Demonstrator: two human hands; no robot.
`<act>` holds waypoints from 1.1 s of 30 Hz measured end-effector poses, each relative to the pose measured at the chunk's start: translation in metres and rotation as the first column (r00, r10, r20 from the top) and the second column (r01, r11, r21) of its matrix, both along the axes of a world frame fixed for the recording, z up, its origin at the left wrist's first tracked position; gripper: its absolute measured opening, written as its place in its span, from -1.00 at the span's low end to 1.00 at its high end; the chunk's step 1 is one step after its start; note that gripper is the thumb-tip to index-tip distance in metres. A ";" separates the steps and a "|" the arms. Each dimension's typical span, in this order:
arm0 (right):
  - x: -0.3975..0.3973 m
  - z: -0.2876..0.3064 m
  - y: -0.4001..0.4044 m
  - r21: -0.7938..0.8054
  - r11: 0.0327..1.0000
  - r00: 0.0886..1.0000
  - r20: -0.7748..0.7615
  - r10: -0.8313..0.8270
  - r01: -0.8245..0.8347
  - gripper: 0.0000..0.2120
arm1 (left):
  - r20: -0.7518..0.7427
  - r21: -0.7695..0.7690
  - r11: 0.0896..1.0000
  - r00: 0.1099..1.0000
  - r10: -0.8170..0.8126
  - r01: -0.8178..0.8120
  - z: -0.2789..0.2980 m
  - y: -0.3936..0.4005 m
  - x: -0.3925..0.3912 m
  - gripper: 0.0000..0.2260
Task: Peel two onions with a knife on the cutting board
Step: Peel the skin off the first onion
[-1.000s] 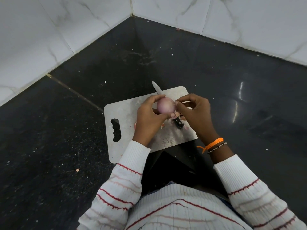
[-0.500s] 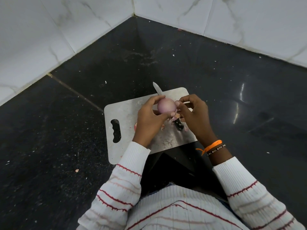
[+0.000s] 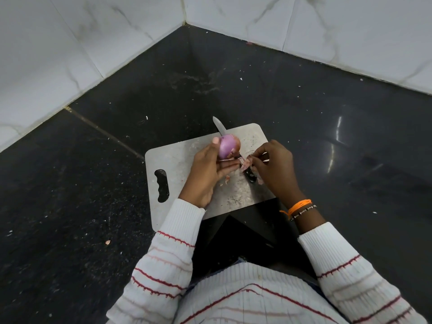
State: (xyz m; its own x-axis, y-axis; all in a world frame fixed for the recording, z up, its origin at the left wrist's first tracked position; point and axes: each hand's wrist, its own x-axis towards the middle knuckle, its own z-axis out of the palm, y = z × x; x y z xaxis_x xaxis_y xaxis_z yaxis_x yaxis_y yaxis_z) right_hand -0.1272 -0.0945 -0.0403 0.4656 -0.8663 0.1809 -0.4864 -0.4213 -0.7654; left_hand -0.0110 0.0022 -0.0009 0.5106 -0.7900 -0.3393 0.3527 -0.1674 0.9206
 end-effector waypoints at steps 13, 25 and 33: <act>0.008 0.032 0.016 -0.003 0.999 0.931 0.361 0.048 -0.051 -0.92 | -0.091 0.002 1.000 0.996 -0.015 0.015 0.001 -0.001 -0.001 -0.54; 0.013 0.027 0.020 0.054 0.999 0.927 0.374 -0.017 -0.003 -0.93 | 0.023 0.022 0.998 0.998 -0.054 0.053 0.000 -0.004 -0.008 -0.59; 0.012 0.026 0.019 0.046 0.999 0.900 0.436 -0.017 -0.004 -0.90 | -0.032 -0.010 0.999 0.999 -0.035 0.034 0.003 -0.004 -0.009 -0.57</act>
State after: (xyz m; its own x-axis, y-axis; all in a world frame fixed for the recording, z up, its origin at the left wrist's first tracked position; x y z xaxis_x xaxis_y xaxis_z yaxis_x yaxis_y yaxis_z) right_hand -0.1148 -0.0750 -0.0146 0.3434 -0.8809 0.3259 -0.1025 -0.3800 -0.9193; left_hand -0.0199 -0.0018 0.0017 0.4717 -0.8105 -0.3473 0.3765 -0.1710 0.9105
